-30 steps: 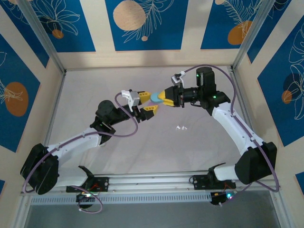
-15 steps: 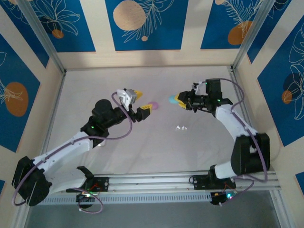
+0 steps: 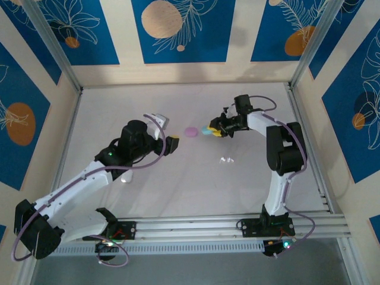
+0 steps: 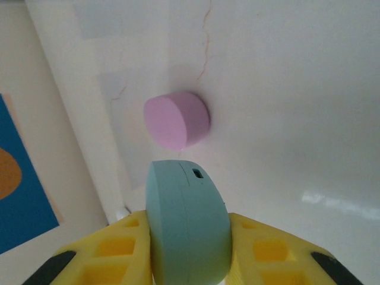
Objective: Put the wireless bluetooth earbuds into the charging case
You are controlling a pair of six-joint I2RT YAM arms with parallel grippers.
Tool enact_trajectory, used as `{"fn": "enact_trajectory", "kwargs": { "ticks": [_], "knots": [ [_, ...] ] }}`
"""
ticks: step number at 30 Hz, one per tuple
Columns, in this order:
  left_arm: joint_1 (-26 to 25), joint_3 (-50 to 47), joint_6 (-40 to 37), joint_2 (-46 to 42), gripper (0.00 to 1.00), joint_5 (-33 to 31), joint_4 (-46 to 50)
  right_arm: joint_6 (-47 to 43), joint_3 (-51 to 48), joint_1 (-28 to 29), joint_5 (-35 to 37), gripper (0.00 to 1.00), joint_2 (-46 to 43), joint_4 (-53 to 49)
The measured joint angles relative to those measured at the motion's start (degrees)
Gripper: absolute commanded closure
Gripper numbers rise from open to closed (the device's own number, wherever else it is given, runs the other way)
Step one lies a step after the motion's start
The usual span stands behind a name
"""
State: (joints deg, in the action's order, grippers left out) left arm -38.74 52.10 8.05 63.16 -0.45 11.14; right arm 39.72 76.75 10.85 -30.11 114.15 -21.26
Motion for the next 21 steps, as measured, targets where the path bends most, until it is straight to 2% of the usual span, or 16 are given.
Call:
{"fn": "enact_trajectory", "kwargs": {
  "ticks": [8, 21],
  "knots": [
    [1.46, 0.04, 1.95, 0.02, 0.23, -2.25, 7.02, -2.73, 4.57, 2.16, 3.37, 0.74, 4.61, -4.81],
    [4.39, 0.04, 4.33, 0.46, 0.21, -2.89, 11.26, -6.32, 5.05, 2.38, 9.14, 0.50, 5.68, -9.60]
  ]
}}
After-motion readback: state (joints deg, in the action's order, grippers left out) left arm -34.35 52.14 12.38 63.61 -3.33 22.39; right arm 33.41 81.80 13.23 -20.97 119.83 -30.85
